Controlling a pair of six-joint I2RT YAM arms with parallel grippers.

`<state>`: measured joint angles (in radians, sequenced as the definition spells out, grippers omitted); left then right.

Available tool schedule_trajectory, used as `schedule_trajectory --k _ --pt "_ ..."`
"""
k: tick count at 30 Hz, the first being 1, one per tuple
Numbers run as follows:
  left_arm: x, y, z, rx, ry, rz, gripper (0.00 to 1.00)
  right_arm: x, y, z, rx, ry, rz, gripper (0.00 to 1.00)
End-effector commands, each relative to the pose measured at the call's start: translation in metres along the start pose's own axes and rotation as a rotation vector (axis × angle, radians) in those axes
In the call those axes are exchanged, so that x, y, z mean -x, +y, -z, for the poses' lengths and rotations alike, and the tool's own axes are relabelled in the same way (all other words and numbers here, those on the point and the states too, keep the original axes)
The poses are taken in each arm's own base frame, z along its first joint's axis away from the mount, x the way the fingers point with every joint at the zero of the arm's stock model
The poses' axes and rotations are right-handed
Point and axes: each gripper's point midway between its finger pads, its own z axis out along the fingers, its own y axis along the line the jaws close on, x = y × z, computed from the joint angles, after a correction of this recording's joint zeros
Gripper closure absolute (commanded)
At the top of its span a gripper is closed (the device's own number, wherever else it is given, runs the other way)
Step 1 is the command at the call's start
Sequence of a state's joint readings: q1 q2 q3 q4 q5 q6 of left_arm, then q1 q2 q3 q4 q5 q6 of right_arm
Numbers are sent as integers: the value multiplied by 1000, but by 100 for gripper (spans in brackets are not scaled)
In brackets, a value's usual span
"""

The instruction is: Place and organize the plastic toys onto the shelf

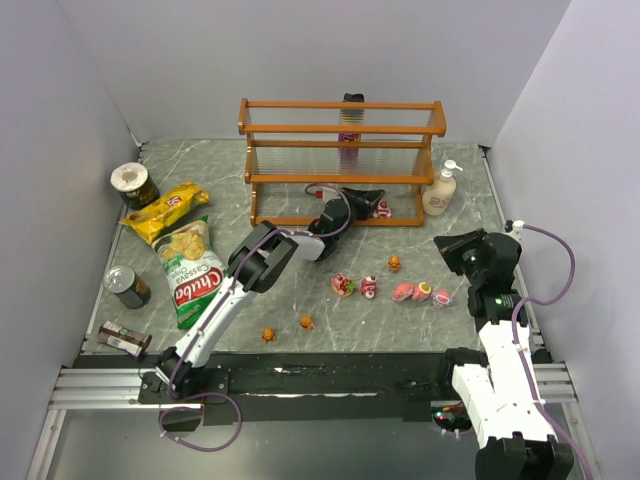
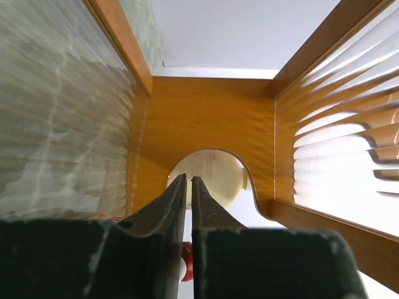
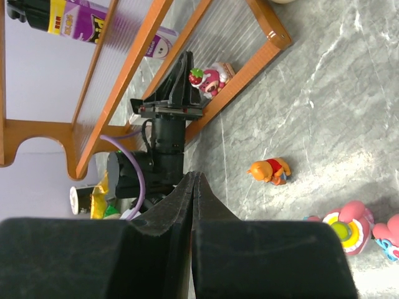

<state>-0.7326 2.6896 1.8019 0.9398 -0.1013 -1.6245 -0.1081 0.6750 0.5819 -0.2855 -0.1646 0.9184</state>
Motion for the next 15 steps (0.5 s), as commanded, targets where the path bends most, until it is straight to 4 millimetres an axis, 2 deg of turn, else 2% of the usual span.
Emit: schedule_trajectory --k 1,6,7,9,10,11,13,15 --pt "-20 26 1 37 66 -10 86 8 2 3 12 -38 11 96" --pt "-13 23 5 41 38 -12 83 7 0 2 8 -39 10 96" --pt "-8 17 4 33 28 -15 81 8 0 2 6 -41 10 96" --pt "-3 20 9 48 15 -20 79 7 -3 1 -2 -40 4 95" --pt "0 12 10 34 5 -22 78 6 -5 0 -6 -38 0 95" --pt "2 15 14 44 0 -26 77 4 -6 -1 -4 -33 -2 94" --pt "7 9 17 41 -17 -31 75 2 -8 -2 -3 -28 -10 92" --pt "9 7 20 39 -26 -32 73 1 -7 -4 6 -21 -12 96"
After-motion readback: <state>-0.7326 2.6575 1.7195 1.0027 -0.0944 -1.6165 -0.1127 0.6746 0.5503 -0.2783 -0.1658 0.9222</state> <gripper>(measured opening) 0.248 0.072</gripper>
